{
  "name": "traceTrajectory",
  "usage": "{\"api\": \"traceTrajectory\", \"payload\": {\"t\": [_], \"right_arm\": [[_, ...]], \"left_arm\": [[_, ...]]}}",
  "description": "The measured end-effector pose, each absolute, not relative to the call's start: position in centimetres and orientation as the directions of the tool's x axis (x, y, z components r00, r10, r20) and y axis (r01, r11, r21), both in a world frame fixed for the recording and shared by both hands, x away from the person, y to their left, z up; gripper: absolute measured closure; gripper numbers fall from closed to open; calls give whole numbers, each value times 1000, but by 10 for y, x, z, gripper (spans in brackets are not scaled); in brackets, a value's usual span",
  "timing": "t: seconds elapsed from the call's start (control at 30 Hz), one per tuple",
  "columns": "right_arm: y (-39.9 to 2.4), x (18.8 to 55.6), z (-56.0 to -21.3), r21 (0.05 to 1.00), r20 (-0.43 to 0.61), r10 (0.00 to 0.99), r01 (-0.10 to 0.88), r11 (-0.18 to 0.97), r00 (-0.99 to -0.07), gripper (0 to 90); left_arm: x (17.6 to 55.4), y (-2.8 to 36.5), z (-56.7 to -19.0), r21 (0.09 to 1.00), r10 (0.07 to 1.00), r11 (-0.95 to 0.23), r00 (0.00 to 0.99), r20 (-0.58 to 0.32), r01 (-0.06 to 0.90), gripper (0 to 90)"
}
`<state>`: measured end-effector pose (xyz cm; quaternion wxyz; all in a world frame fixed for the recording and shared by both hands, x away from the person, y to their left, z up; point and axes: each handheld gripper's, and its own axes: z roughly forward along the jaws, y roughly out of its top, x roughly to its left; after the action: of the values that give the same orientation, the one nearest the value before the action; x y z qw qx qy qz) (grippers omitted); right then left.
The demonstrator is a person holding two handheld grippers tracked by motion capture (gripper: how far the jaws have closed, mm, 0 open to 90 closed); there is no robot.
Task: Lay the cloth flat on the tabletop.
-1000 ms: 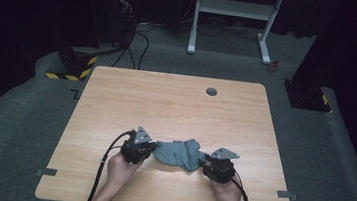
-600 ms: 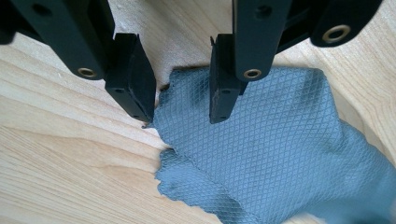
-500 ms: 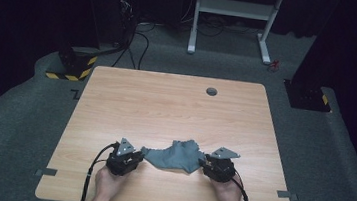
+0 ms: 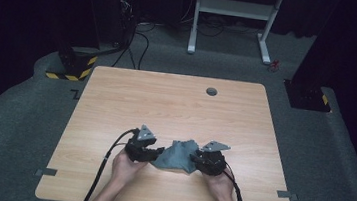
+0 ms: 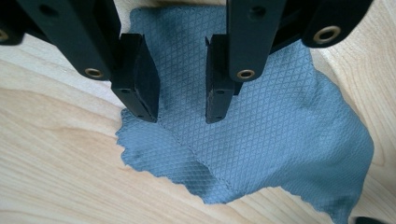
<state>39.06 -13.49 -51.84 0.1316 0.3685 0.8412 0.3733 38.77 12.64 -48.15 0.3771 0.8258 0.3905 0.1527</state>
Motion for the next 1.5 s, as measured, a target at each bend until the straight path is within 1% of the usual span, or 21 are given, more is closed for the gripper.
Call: {"api": "traceTrajectory", "payload": {"t": [0.1,0.23,0.43,0.57,0.7,0.77,0.97,1.0,1.1,1.2,1.27,1.33,1.37,1.47,1.5], "right_arm": [[-135,391,-520,724,43,715,515,459,-697,666],[-135,390,-520,725,27,714,506,468,-699,689],[-135,390,-520,725,-6,707,484,490,-707,740],[-134,388,-520,724,-20,703,475,500,-711,803],[-133,387,-521,724,-30,694,463,511,-719,864],[-133,387,-520,723,-33,693,462,514,-720,883],[-133,386,-520,723,-40,683,451,524,-729,894],[-133,386,-520,726,-35,682,450,520,-731,888],[-134,387,-514,764,-7,690,441,470,-723,751],[-130,394,-509,764,12,691,452,460,-722,641],[-125,401,-510,755,33,679,464,464,-733,613],[-120,407,-513,736,62,662,482,475,-747,607],[-119,408,-515,732,73,656,487,476,-751,616],[-119,410,-517,716,130,622,507,480,-772,783],[-119,409,-517,711,122,614,500,494,-780,853]], "left_arm": [[406,109,-483,726,749,-419,659,-62,545,511],[422,91,-485,707,739,-431,669,-80,560,534],[434,74,-486,675,710,-447,691,-132,587,644],[434,67,-487,660,702,-469,701,-125,587,728],[434,66,-489,647,700,-485,705,-116,588,830],[434,66,-489,644,694,-493,711,-114,585,866],[432,66,-487,653,686,-506,722,-91,563,888],[432,67,-486,657,685,-505,723,-89,560,889],[431,67,-484,669,683,-500,725,-86,550,890],[430,68,-482,675,682,-494,725,-90,548,890],[430,69,-481,677,679,-499,730,-82,541,890],[430,70,-480,682,679,-498,730,-78,536,891],[429,71,-479,685,680,-496,729,-75,534,891],[429,73,-477,688,680,-501,731,-62,525,891],[429,74,-477,691,679,-501,732,-60,522,891]]}}
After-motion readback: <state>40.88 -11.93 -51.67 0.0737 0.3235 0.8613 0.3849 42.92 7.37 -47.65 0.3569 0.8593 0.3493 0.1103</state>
